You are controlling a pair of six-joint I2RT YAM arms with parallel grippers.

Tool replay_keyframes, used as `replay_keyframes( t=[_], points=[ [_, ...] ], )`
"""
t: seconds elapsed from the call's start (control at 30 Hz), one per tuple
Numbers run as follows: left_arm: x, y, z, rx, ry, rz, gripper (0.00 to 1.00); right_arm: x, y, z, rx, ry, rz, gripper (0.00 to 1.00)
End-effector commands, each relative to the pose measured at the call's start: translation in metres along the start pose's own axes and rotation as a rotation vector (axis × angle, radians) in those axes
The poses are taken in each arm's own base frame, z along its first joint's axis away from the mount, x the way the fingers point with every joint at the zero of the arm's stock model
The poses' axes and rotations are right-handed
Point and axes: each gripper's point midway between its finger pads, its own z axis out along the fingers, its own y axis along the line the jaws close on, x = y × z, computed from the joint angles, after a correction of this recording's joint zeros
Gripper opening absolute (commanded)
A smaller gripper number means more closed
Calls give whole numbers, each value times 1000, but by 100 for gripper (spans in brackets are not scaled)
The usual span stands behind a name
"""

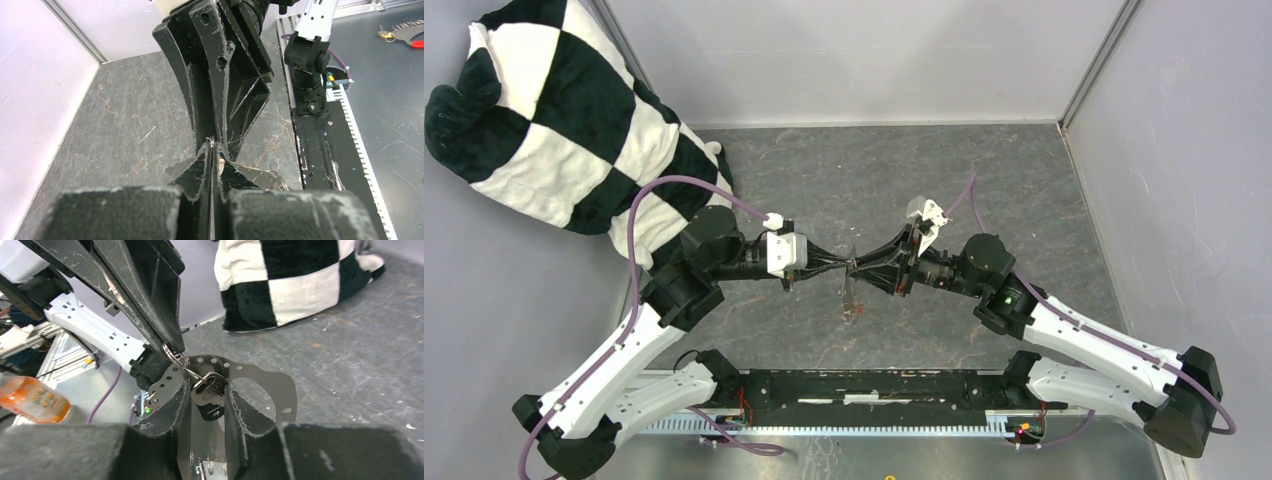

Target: Put the keys on the keyring

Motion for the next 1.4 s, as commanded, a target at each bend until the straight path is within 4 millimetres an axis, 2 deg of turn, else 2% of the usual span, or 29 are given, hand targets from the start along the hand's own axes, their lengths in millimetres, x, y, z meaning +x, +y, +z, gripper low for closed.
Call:
replay_keyframes(
  t=[0.0, 0.23, 0.5, 0.57, 0.67, 0.77, 0.87, 1.1, 1.37],
  points=[
    [-29, 5, -4, -22, -75, 73, 2, -27, -3, -4, 50, -88, -57, 16],
    [-27, 6, -4, -30, -70, 70, 2, -21, -3, -14, 62, -69, -70, 0],
    [-33, 8, -4, -37, -89, 71, 2, 12, 12, -8, -54, 61, -7, 1],
    [-33, 7, -4, -36, -89, 69, 2, 13, 13, -6, -65, 80, -8, 10],
    [-32, 6, -4, -31, -87, 64, 2, 0, 14, -7, -54, 77, -49, 24],
    [-32, 4, -5, -20, -86, 61, 2, -29, 14, -12, -19, 39, -138, 41],
    [-32, -1, -5, 4, -85, 53, 2, -53, 16, -18, -3, 8, -214, 50],
    [-33, -10, -5, 45, -91, 15, 2, -63, 27, -14, -84, -5, -288, 53],
    [-39, -13, -6, 64, -107, 1, 2, -53, 34, -4, -170, 1, -294, 45]
  ],
)
